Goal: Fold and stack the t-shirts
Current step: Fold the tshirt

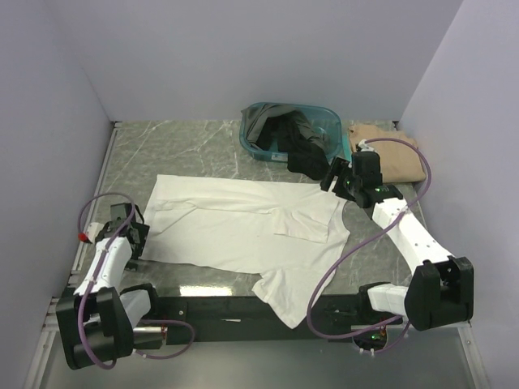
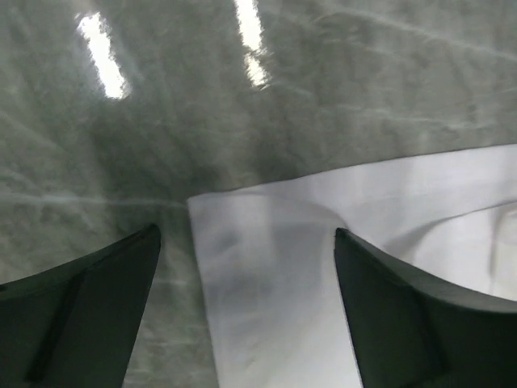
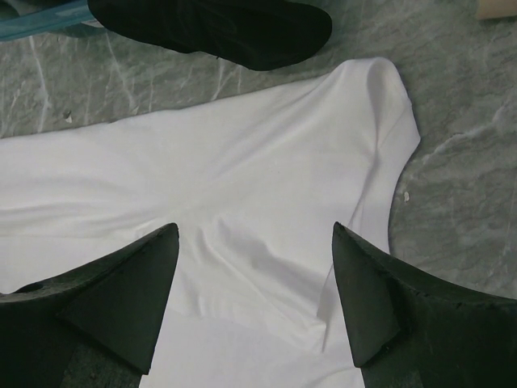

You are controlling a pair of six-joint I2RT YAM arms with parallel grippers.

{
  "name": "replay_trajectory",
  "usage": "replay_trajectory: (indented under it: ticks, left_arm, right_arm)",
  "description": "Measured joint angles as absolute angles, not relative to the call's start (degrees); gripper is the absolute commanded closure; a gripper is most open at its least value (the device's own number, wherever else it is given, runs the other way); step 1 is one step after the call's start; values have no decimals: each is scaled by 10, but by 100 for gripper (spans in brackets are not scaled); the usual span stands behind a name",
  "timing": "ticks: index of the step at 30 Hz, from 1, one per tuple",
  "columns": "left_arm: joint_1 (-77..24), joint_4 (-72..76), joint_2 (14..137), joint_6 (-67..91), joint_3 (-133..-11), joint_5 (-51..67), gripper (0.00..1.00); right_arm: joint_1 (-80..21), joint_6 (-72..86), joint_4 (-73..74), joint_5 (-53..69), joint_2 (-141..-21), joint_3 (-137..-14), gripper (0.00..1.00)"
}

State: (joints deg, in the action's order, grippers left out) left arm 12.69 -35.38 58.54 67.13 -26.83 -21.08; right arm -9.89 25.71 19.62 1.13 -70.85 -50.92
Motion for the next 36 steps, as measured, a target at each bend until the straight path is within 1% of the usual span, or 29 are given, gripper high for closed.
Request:
replay_trajectory:
  ticks: [2, 3, 5, 6, 8, 9, 11, 12, 13, 14, 17, 19, 21, 25, 30, 36]
  left_arm:
    - [140, -336, 587, 662, -267, -201, 16]
    - [146, -326, 589, 655, -266, -195, 24]
    - [150, -304, 592, 647, -262, -188, 34]
    - [150, -296, 592, 645, -260, -185, 42]
    - [152, -283, 592, 642, -255, -178, 52]
    - [152, -277, 590, 641, -252, -173, 63]
    - [152, -271, 587, 641, -245, -168, 76]
    - [152, -271, 585, 641, -242, -166, 90]
    - [152, -270, 581, 643, -239, -164, 96]
    - [152, -270, 577, 642, -238, -163, 99]
    - [152, -272, 568, 641, -237, -163, 99]
    - [152, -273, 564, 641, -237, -163, 99]
    - [152, -275, 562, 641, -237, -163, 99]
    - [152, -282, 559, 641, -238, -164, 99]
    - [152, -285, 543, 641, -238, -164, 99]
    - [152, -288, 526, 641, -238, -164, 99]
  right_arm:
    - [-100, 257, 196, 11, -708, -509, 17]
    - [-100, 257, 196, 11, -708, -509, 17]
    - [-100, 258, 196, 11, -708, -509, 17]
    - [-100, 258, 196, 11, -708, -509, 17]
    - [-100, 259, 196, 11, -708, -509, 17]
    - [-100, 259, 196, 11, -708, -509, 17]
    - [-100, 259, 197, 11, -708, -509, 17]
    - [-100, 259, 197, 11, -708, -509, 17]
    - [-101, 260, 198, 10, -708, -509, 17]
    - [-103, 260, 199, 10, -708, -509, 17]
    - [-125, 261, 211, -1, -708, -509, 17]
    - [-164, 259, 222, -18, -708, -509, 17]
    - [-227, 256, 237, -27, -708, -509, 17]
    - [-394, 243, 274, -36, -707, -509, 19]
    - [-579, 238, 325, -32, -699, -503, 21]
    - [-742, 262, 386, -30, -691, -482, 29]
